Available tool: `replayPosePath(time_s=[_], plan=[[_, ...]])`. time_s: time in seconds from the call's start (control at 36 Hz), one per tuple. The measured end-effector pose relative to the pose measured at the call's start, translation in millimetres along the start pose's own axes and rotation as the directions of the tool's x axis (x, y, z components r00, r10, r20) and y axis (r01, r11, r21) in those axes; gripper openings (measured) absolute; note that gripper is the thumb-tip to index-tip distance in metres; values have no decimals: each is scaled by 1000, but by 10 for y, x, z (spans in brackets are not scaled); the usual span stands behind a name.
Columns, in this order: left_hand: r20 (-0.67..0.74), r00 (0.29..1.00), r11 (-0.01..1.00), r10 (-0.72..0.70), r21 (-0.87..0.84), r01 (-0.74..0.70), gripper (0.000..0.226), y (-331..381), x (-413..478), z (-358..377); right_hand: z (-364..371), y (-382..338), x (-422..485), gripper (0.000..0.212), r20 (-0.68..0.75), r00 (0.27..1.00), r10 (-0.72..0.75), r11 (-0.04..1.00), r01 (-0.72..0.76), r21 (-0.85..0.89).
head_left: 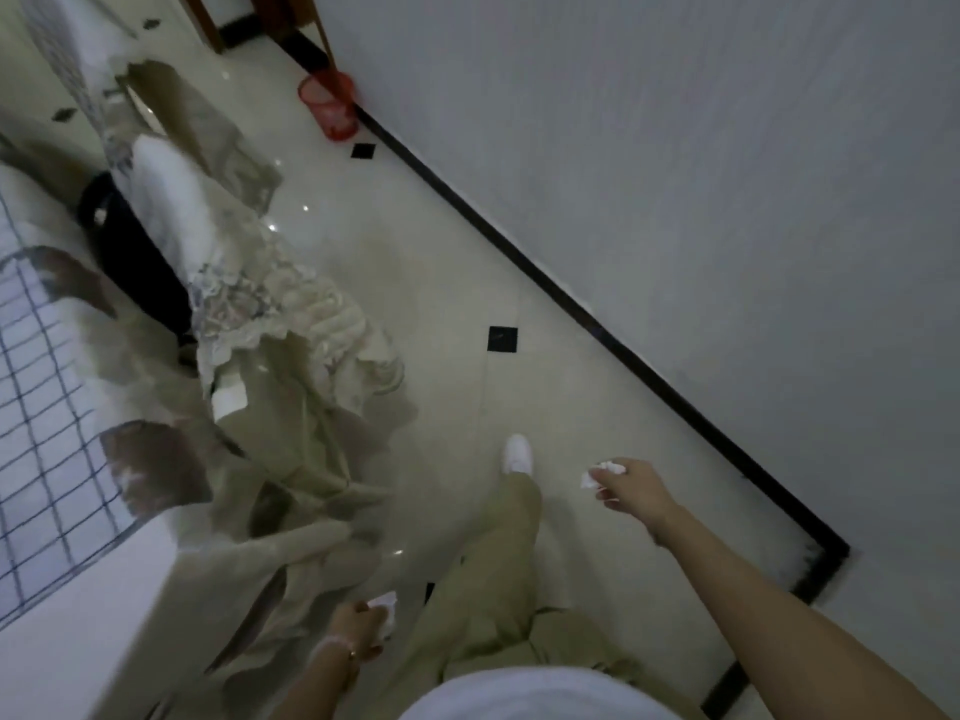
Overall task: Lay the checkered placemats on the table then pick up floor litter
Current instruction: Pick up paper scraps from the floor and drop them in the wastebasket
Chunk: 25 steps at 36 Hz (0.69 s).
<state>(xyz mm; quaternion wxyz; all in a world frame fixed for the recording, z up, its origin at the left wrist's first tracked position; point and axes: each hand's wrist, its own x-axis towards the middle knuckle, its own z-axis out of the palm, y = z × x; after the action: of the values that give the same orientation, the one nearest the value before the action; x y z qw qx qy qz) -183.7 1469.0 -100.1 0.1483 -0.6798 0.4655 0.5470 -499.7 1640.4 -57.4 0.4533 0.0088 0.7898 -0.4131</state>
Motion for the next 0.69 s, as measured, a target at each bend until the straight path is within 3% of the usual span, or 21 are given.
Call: replayPosePath(time_s=[0.11,0.28,0.42,0.47,0.56,0.69], plan=[[-18,1000,1000,7,-23,-8,14,646,324,119,-118,-486,529,13,-8,1000,-24,999,23,-43],[73,997,996,-22,-81,28,34,1869,700,299,-494,-1088,1182,10,-30,996,85,986,-88,-143],[83,992,992,95,-89,-88,27,3142,948,383,-778,-1542,1719,13,-36,989,141,964,-146,-221],[91,980,979,176,-120,-165,10,3643,1001,386,-842,-1728,1931,8,-39,986,165,956,-169,-240],[67,956,950,286,-149,-274,23,4305,1132,348,-857,-2046,2290,6,-27,973,231,942,-231,-244],[24,959,935,284,-231,-271,18,5058,1476,281,-776,-2670,3013,9,-10,952,307,906,-295,-304]])
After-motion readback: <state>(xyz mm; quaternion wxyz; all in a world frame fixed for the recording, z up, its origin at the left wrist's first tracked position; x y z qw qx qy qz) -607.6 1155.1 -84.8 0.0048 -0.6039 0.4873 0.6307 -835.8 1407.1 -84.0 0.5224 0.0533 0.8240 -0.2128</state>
